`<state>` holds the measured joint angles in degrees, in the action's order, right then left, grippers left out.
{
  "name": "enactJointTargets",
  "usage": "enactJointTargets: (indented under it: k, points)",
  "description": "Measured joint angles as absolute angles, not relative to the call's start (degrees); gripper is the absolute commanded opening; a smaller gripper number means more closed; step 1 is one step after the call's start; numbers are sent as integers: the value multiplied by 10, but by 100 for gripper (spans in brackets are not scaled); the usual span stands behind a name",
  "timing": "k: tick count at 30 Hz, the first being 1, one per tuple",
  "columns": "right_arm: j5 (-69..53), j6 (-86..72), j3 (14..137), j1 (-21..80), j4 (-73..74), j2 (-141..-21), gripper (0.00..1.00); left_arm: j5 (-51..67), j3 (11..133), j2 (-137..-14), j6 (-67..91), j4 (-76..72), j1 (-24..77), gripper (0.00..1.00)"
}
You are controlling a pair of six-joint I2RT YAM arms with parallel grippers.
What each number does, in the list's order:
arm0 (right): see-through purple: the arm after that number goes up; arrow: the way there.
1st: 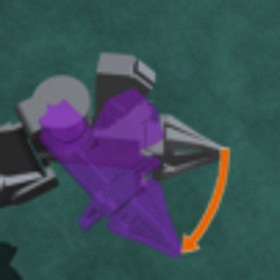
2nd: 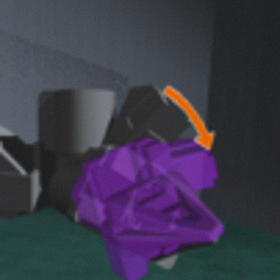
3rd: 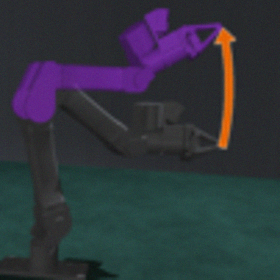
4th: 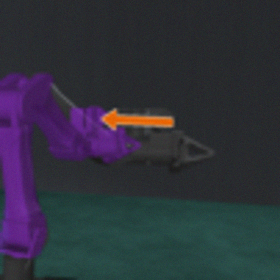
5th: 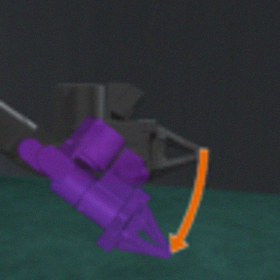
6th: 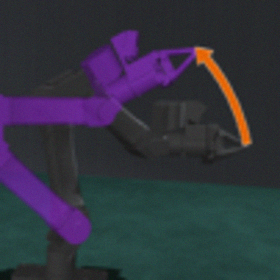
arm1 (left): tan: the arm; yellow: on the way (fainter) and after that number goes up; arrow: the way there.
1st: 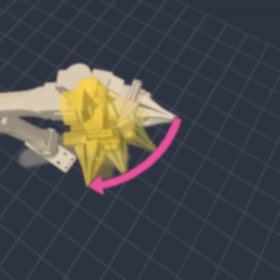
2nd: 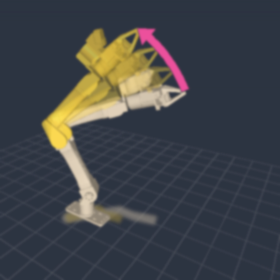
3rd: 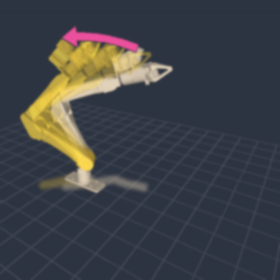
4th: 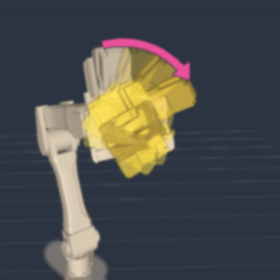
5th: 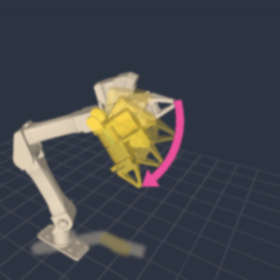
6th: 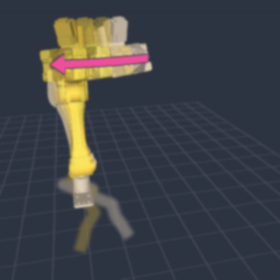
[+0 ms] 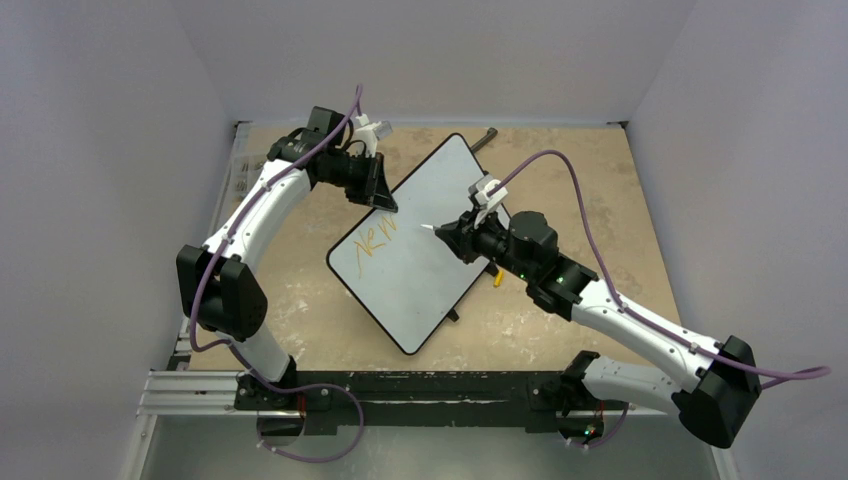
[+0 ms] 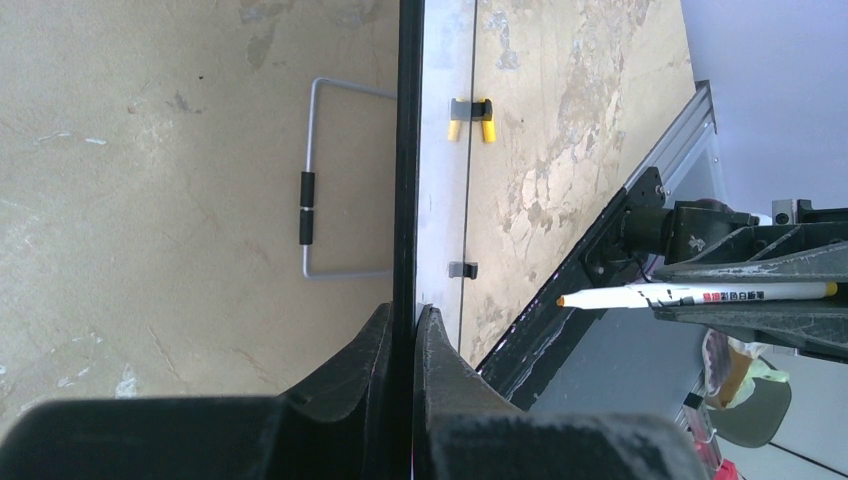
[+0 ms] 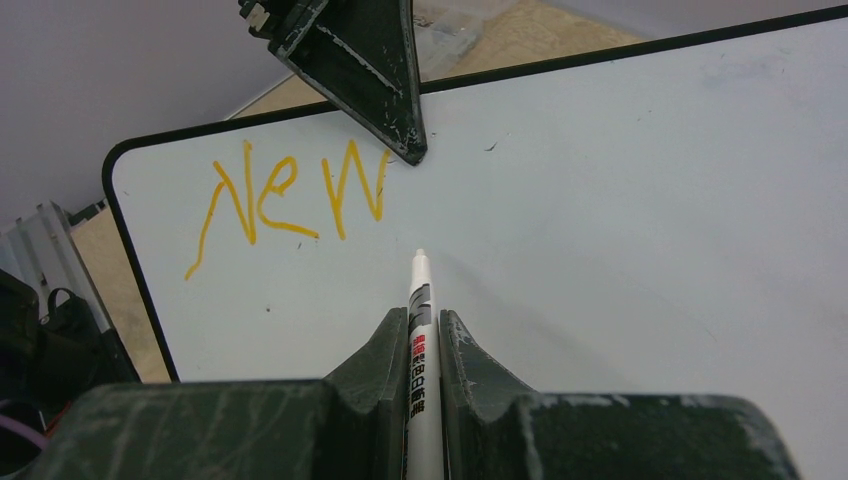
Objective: Write a sentence on the whiteboard
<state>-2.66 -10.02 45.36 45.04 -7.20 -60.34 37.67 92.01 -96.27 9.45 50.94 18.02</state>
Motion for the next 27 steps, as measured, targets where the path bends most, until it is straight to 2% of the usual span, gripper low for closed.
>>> enactJointTargets:
  k: [9,21,27]
  points:
    - [-33,-97,453,428,-74,-604,0,376,920,-962,95,509,180,0]
    - [-197,-62,453,428,-67,-639,0,376,919,-962,95,509,180,0]
    - [-236,-52,473,472,-63,-679,0,376,919,-962,95,509,180,0]
